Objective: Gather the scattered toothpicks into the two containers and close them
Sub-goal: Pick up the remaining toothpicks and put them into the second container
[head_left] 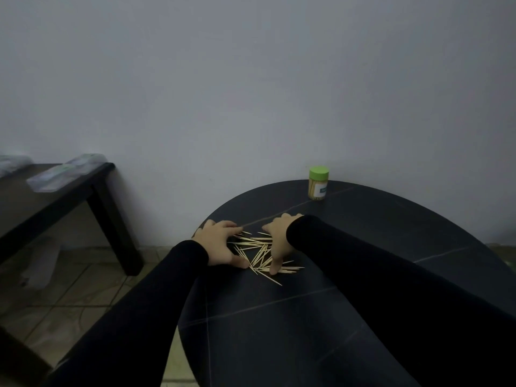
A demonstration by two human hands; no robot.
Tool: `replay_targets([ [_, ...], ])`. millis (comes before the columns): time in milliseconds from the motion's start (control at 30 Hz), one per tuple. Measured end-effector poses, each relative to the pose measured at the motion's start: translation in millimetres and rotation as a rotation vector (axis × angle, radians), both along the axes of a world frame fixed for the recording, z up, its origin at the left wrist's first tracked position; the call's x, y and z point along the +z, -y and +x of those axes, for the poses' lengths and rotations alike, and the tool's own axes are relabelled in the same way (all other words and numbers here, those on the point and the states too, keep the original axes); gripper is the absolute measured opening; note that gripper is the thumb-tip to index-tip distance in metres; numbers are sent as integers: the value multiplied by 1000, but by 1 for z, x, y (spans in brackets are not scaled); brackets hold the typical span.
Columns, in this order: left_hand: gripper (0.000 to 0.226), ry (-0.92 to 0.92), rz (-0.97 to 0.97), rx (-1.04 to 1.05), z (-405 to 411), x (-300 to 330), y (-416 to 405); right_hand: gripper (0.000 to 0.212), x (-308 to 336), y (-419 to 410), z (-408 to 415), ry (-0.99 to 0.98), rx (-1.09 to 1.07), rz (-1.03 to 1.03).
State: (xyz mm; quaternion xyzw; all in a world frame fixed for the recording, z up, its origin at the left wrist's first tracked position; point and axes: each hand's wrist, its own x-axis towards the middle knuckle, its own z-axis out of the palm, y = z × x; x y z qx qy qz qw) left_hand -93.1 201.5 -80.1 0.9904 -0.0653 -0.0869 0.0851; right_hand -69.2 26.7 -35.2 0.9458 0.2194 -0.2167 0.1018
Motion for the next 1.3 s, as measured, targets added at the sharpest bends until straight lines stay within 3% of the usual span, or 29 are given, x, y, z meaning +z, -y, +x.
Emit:
replay_targets([
  [333,41,152,-47,-215,-9,5,14,58,-5,15,-10,92,137,151],
  [567,29,212,-44,-307,-22,7,27,30,1,24,-20,246,228,70],
  [933,22,255,-11,-313,-19,7,41,23,9,33,-16,428,276,-94],
  [1167,17,307,-79,-213,-11,24,50,27,27,48,-18,519,288,-77],
  [1300,15,339,-185,-130,-9,35,63,25,42,68,-16,581,222,44],
])
